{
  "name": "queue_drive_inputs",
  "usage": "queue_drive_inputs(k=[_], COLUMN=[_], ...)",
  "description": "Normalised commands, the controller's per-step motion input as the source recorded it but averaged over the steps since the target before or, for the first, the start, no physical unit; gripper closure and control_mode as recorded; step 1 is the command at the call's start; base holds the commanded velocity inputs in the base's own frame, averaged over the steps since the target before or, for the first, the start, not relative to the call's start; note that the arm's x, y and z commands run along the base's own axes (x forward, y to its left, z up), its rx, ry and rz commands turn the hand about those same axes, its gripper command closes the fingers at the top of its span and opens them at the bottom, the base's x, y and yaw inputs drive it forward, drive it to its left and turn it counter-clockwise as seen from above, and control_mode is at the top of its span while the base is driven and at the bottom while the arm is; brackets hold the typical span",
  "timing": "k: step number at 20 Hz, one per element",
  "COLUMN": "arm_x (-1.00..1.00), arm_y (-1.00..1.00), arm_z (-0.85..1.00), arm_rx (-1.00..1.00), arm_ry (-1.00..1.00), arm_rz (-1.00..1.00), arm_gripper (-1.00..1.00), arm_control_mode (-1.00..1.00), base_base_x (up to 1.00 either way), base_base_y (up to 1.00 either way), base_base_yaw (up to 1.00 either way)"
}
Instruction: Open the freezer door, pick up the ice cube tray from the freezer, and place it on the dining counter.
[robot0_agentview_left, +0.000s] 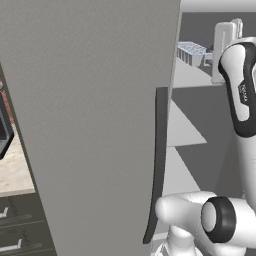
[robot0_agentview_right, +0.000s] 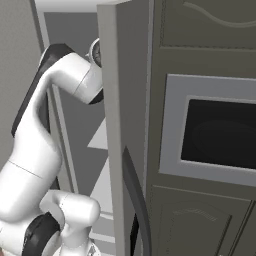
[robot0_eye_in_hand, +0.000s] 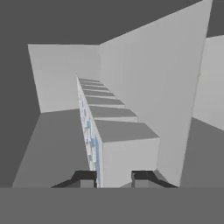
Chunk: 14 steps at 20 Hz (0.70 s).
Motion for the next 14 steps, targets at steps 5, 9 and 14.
queue_drive_inputs(k=[5, 9, 14], arm_x=[-0.66, -0.64, -0.6], arm_y=[0.0, 0.01, 0.07], arm_z=[0.0, 0.0, 0.0], arm_rx=[0.0, 0.0, 0.0], arm_ry=[-0.06, 0.0, 0.0], arm_rz=[-0.03, 0.0, 0.0], arm_gripper=[1.0, 1.0, 1.0], arm_control_mode=[-1.0, -1.0, -1.0], base_base_x=[0.0, 0.0, 0.0], base_base_y=[0.0, 0.0, 0.0], base_base_yaw=[0.0, 0.0, 0.0])
